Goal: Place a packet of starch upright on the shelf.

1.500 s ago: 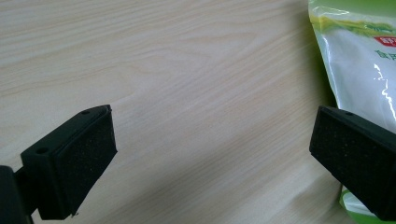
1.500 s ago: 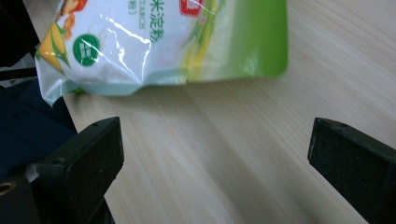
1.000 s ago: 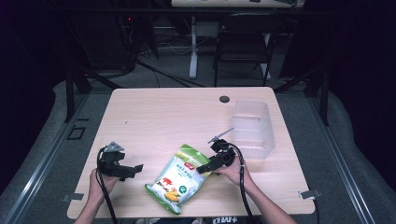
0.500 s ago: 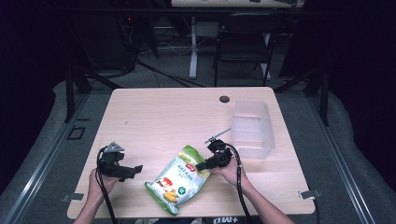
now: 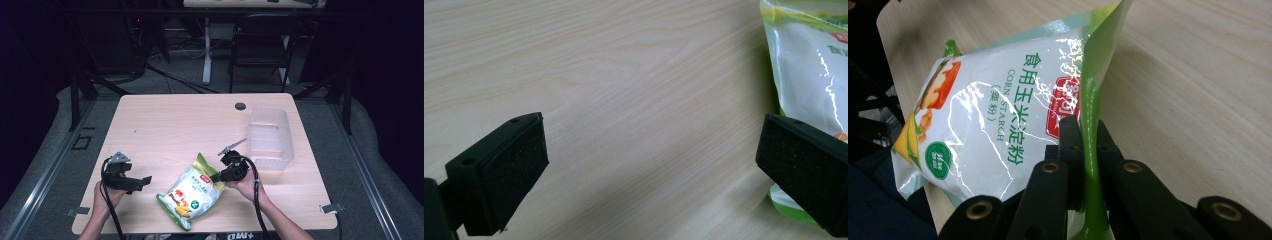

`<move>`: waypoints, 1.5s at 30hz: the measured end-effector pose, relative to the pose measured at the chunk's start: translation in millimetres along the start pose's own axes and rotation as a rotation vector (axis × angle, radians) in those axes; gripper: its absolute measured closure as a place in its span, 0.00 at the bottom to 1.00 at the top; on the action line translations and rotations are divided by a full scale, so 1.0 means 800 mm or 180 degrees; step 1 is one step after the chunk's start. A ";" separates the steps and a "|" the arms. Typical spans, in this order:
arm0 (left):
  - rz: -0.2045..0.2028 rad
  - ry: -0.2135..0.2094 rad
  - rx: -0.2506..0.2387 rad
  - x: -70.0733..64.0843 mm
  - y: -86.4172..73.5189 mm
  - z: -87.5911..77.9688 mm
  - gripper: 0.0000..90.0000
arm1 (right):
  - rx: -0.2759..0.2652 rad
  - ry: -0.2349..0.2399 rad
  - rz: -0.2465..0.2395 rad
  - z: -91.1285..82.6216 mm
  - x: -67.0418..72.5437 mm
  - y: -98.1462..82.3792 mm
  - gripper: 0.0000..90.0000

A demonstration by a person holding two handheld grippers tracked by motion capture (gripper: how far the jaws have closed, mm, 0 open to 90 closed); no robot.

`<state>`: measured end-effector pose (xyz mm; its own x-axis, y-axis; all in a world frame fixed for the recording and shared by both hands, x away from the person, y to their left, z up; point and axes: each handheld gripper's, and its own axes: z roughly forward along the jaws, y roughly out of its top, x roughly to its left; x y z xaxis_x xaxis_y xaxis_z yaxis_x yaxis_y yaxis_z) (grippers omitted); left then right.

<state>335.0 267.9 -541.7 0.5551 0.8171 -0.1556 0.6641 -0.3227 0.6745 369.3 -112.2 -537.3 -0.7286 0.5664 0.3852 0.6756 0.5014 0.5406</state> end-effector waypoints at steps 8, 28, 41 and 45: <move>-0.0039 -0.0026 0.0005 0.001 0.001 0.003 0.00 | -0.0031 -0.0026 -0.0106 -0.007 0.009 0.004 0.99; -0.0032 -0.0084 0.0082 -0.001 0.000 0.008 0.00 | -0.0204 -0.0103 -0.0262 -0.039 0.021 0.012 1.00; -0.0026 -0.0104 0.0136 -0.001 -0.001 0.011 0.00 | -0.0397 -0.0062 -0.0348 -0.063 0.027 0.017 1.00; 0.0009 -0.0070 0.0141 -0.001 -0.001 0.012 0.00 | -0.0432 -0.0054 -0.0369 -0.068 0.029 0.019 1.00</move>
<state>338.7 262.7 -548.8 0.5675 0.8056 -0.1699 0.6837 -0.3462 0.6424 356.6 -126.6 -479.3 -0.7979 0.5215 0.3024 0.5649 0.4716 0.6771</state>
